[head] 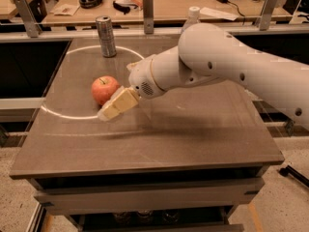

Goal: Pick apple

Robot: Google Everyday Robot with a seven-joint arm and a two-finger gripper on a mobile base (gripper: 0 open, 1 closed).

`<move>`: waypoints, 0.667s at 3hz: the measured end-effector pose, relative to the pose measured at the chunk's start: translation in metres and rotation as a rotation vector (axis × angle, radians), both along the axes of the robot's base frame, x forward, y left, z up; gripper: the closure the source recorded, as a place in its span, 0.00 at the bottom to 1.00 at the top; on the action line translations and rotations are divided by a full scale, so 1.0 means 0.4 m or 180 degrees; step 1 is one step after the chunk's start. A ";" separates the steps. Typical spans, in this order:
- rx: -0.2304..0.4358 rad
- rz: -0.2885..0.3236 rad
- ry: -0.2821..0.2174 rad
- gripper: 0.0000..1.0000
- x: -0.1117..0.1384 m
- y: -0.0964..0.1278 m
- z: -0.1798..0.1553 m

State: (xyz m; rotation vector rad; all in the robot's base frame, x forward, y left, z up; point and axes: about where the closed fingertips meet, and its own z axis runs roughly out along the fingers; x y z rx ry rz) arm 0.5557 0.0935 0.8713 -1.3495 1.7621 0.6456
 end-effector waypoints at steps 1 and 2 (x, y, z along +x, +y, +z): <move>0.0000 0.0075 0.0019 0.00 0.014 0.032 -0.021; 0.0026 0.0123 0.0020 0.00 0.040 0.050 -0.043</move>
Offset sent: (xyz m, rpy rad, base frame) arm 0.0310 0.0248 -0.0288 0.0195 0.0073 0.0486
